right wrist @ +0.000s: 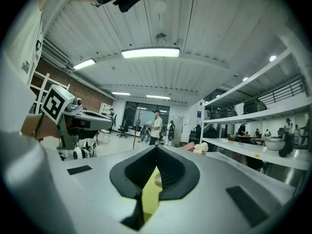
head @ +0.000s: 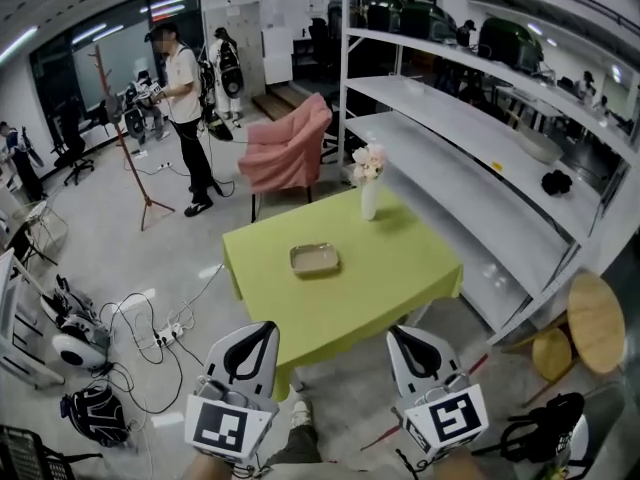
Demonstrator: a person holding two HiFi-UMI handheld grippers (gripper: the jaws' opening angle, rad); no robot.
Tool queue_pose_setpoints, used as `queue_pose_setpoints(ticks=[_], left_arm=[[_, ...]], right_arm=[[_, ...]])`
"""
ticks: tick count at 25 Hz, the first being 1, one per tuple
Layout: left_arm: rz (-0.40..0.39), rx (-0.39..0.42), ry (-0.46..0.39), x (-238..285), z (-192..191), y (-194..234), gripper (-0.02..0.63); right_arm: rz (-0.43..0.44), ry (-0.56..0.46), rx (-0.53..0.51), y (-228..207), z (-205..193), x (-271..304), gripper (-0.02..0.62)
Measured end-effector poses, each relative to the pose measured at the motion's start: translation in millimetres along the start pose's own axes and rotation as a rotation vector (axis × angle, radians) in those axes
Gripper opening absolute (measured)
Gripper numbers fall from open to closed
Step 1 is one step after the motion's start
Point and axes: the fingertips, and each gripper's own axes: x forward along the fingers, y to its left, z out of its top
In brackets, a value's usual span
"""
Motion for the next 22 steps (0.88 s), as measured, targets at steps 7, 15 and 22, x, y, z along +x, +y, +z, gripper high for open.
queue_pose_setpoints(ticks=[7, 15, 22], left_arm=[[-0.037, -0.011, 0.019, 77, -15, 59, 0.006], [-0.073, -0.017, 0.039, 154, -38, 132, 0.006], [-0.091, -0.001, 0.047, 189, -54, 163, 0.006]], right_arm=[[-0.024, 0.087, -0.03, -29, -12, 87, 0.006], [-0.046, 0.106, -0.064, -54, -9, 189, 0.006], [-0.039, 0.105, -0.019, -69, -12, 236, 0.008]])
